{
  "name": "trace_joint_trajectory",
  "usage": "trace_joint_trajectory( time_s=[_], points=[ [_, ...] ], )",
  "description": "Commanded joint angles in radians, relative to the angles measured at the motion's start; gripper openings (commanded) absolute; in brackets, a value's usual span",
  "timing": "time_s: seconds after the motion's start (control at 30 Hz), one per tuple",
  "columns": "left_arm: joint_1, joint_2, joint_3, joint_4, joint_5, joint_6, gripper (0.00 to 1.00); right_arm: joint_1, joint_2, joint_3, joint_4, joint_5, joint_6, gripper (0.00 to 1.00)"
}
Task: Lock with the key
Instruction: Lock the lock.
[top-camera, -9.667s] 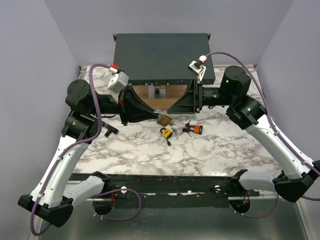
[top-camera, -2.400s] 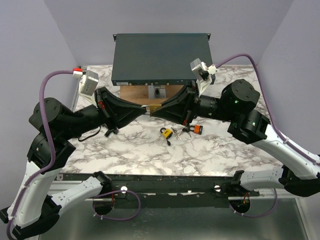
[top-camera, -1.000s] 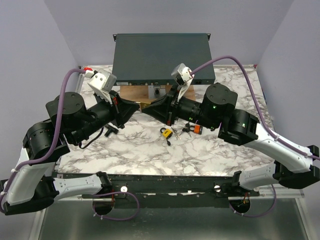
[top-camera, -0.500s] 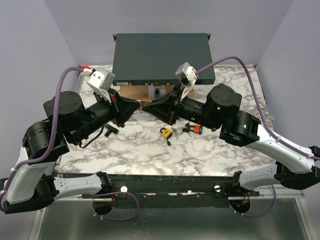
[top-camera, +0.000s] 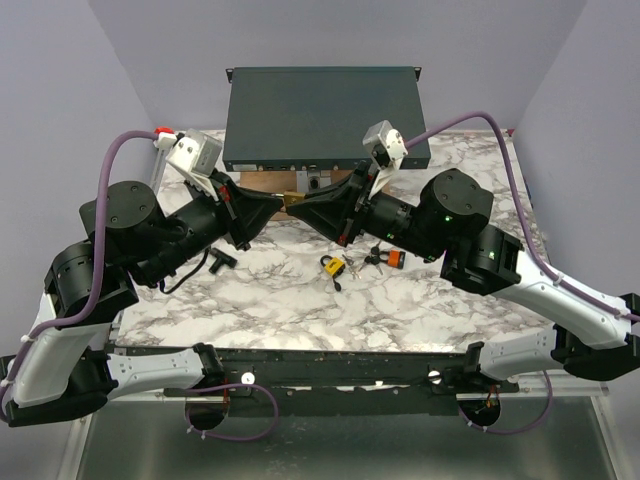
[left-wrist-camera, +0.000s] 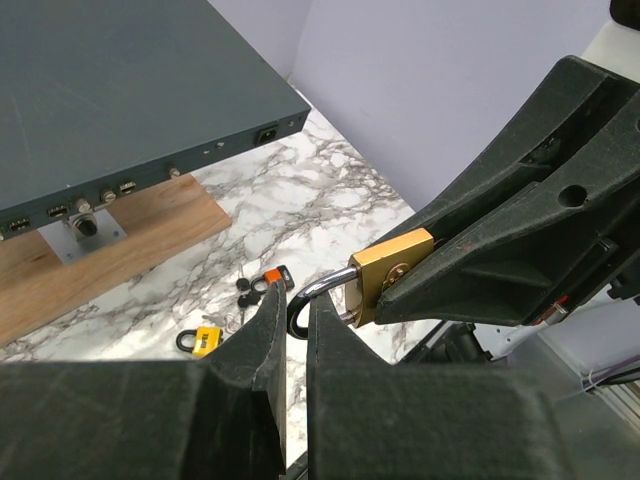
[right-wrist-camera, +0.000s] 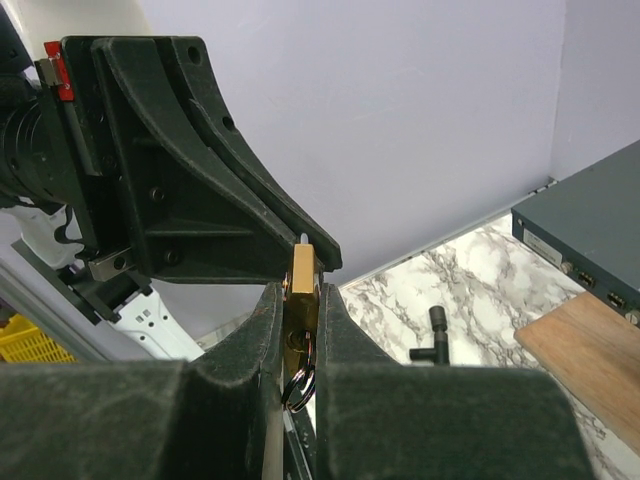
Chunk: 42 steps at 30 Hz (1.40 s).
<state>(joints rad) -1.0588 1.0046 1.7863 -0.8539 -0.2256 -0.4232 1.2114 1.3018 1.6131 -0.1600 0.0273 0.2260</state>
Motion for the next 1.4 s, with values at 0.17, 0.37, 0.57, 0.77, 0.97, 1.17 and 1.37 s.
trace_joint_trajectory(
  time_s=[0.17,0.37,0.57,0.77,0.97,1.17,1.37],
  points=[
    [-0.107,0.103,0.023,0.297,0.405,-0.135,0.00,0.022,0.171,-0.099,-0.037,-0.061,0.014,0.01],
    [-0.106,0.115,0.040,0.289,0.414,-0.132,0.00,0.022,0.174,-0.109,-0.039,-0.067,0.019,0.01],
    [-0.110,0.138,0.073,0.291,0.447,-0.146,0.00,0.023,0.183,-0.117,-0.043,-0.065,0.022,0.01],
    [-0.112,0.162,0.094,0.301,0.480,-0.161,0.00,0.022,0.190,-0.119,-0.043,-0.055,0.023,0.01],
    [-0.112,0.174,0.097,0.294,0.491,-0.167,0.00,0.022,0.204,-0.114,-0.046,-0.054,0.027,0.01],
    [-0.112,0.195,0.113,0.250,0.484,-0.169,0.00,0.022,0.220,-0.102,-0.058,-0.034,0.025,0.01],
    [-0.112,0.218,0.131,0.224,0.506,-0.181,0.00,0.023,0.242,-0.086,-0.073,-0.031,0.015,0.01]
  ],
)
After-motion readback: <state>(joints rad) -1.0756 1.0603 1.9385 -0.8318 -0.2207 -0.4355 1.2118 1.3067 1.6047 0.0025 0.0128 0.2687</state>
